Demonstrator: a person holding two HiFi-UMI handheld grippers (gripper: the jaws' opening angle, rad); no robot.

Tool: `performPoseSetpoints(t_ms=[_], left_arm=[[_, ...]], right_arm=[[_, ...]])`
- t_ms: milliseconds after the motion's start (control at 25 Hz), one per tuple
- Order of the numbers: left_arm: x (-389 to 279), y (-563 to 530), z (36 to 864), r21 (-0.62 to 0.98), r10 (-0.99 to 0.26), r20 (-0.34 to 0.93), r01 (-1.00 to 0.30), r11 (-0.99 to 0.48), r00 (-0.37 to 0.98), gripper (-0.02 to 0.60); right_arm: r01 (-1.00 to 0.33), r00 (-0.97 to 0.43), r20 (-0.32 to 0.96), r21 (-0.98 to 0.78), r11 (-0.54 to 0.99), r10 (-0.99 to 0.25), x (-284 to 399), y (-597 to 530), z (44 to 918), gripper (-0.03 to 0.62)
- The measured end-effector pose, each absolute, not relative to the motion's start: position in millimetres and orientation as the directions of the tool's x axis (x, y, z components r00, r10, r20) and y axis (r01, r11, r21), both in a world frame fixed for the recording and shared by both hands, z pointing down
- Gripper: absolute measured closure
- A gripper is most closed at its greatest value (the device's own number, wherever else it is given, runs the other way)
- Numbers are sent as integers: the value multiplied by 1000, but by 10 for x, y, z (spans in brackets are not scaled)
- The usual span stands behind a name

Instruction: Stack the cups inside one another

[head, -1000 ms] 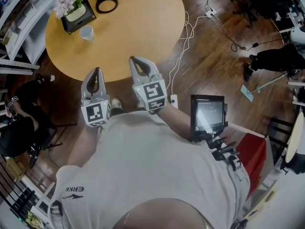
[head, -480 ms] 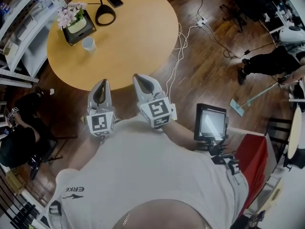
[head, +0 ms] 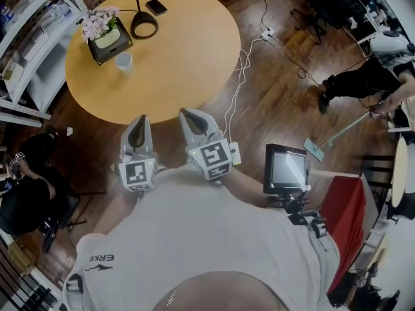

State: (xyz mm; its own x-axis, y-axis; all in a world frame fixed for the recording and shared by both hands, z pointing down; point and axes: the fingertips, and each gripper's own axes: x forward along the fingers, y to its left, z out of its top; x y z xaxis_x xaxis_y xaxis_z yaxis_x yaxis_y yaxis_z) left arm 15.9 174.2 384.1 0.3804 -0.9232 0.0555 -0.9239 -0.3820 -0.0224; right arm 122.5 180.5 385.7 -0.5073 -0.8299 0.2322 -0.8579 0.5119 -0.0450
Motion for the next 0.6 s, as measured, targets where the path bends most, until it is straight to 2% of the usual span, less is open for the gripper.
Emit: performPoseSetpoints(t_ms=[600], left_arm=[[33, 1852, 3804, 11, -921, 44, -922, -388, 388, 580]], right_arm=[[-870, -489, 218, -49, 491, -844, 1022, 1897, 3730, 582]])
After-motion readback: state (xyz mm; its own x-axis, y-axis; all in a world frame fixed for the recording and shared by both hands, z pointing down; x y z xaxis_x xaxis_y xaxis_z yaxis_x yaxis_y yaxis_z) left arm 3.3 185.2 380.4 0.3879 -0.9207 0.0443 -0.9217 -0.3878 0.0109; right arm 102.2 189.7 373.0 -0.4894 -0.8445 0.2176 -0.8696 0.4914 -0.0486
